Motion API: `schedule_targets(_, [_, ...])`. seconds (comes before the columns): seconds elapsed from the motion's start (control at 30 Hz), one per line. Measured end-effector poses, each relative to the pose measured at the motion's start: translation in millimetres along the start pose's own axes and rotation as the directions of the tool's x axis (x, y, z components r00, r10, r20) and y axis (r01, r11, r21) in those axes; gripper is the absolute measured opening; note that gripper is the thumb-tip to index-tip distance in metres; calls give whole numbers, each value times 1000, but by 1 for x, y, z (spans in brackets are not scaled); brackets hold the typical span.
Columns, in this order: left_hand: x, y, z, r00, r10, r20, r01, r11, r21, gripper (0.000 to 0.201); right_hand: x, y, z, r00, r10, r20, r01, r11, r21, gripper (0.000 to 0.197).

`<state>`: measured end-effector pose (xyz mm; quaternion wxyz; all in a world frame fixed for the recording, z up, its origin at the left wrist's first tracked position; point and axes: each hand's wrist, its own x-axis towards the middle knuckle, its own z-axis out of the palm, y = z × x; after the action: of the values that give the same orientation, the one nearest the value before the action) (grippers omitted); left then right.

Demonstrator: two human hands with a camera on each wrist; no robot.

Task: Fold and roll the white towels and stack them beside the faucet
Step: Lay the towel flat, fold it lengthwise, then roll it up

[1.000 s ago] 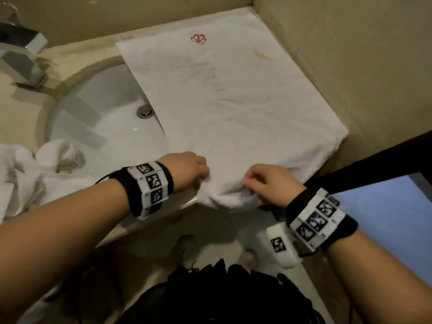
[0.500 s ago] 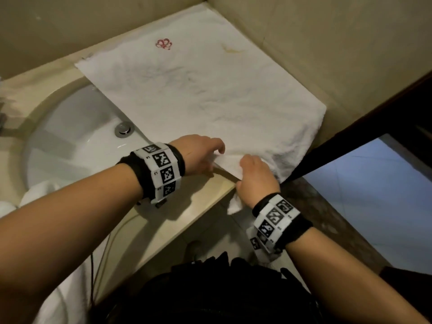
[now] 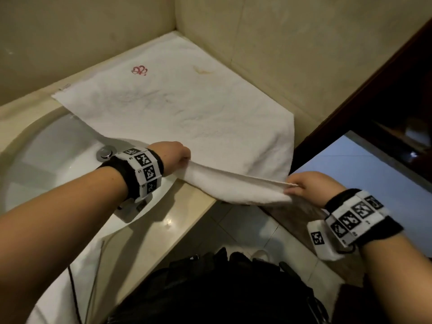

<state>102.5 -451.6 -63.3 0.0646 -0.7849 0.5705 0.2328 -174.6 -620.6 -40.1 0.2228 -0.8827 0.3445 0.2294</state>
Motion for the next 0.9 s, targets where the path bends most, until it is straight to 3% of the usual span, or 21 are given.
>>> schedule_targets(0.03, [1, -2, -3, 1000, -9, 12, 9, 1000, -4, 28, 1, 4, 1, 1000, 24, -16, -24, 1000, 17, 19])
schedule_targets(0.1, [3, -6, -7, 1000, -10, 20, 10, 1000, -25, 28, 2, 11, 6, 993, 79, -84, -51, 955, 294, 12])
schedule_targets(0.17, [7, -10, -17, 1000, 0, -24, -1, 999, -39, 27, 2, 15, 12, 985, 156, -79, -77, 793, 604, 19])
schedule_targets(0.2, [12, -11, -25, 998, 7, -58, -10, 999, -45, 27, 4, 17, 14, 980, 181, -78, -81, 731, 678, 22])
schedule_targets(0.3, [30, -8, -49, 987, 36, -154, -45, 998, -49, 26, 13, 23, 13, 967, 195, -163, -50, 776, 629, 26])
schedule_targets(0.37, [48, -4, -66, 977, 65, -201, -76, 996, -46, 25, 21, 32, 4, 932, 247, -266, -45, 806, 591, 19])
schedule_targets(0.47, [83, 5, -92, 959, 98, -266, -113, 993, -41, 25, 38, 49, -16, 832, 357, -424, -40, 801, 597, 18])
schedule_targets(0.57, [126, 13, -115, 937, 115, -330, -129, 991, -21, 25, 63, 63, -37, 701, 405, -587, -78, 861, 502, 26])
schedule_targets(0.63, [159, 16, -126, 931, 103, -350, -123, 992, -36, 25, 84, 72, -50, 654, 416, -632, -133, 886, 445, 32])
schedule_targets(0.7, [191, 16, -129, 948, 71, -309, -90, 995, -48, 26, 106, 77, -57, 680, 450, -579, -223, 879, 422, 35])
schedule_targets(0.8, [226, 6, -117, 985, 27, -170, -34, 999, -35, 28, 132, 70, -56, 793, 446, -414, -314, 883, 350, 36])
schedule_targets(0.9, [234, -15, -99, 989, 24, -146, -25, 1000, -4, 35, 157, 43, -61, 840, 312, -444, -244, 948, 203, 37])
